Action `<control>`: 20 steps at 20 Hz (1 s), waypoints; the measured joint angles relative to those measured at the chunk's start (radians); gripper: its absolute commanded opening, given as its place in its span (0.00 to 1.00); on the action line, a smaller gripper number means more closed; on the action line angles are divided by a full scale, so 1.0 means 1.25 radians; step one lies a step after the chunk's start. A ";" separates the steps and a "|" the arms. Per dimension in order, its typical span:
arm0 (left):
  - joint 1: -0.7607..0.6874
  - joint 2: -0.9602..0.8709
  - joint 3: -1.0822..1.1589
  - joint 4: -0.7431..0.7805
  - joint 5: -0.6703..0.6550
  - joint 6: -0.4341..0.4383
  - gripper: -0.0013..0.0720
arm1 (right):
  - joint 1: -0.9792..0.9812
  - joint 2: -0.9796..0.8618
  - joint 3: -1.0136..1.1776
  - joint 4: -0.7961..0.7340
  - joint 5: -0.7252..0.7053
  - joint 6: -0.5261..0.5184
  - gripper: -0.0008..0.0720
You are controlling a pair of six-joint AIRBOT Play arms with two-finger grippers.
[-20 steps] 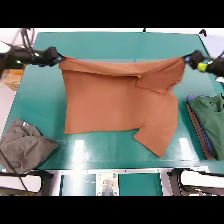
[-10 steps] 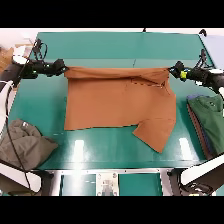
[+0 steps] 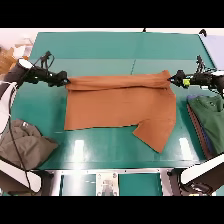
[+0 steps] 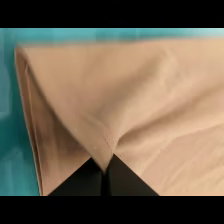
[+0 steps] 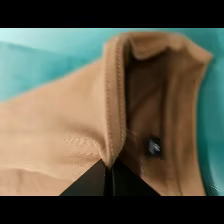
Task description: Fold the shirts.
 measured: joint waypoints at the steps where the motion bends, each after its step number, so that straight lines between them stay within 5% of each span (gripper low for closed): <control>1: 0.000 -0.006 -0.003 0.003 -0.016 -0.003 0.06 | 0.000 0.000 0.000 -0.022 0.005 0.011 0.03; 16: 0.000 -0.029 -0.014 0.073 -0.069 -0.070 0.08 | 0.042 0.000 -0.005 -0.135 -0.001 0.075 0.05; 18: 0.000 -0.029 -0.014 0.074 -0.081 -0.085 0.79 | 0.045 0.000 -0.005 -0.136 -0.004 0.077 0.28; 20: 0.004 -0.029 -0.011 0.076 -0.107 -0.108 0.77 | 0.043 0.000 0.000 -0.136 -0.003 0.081 0.32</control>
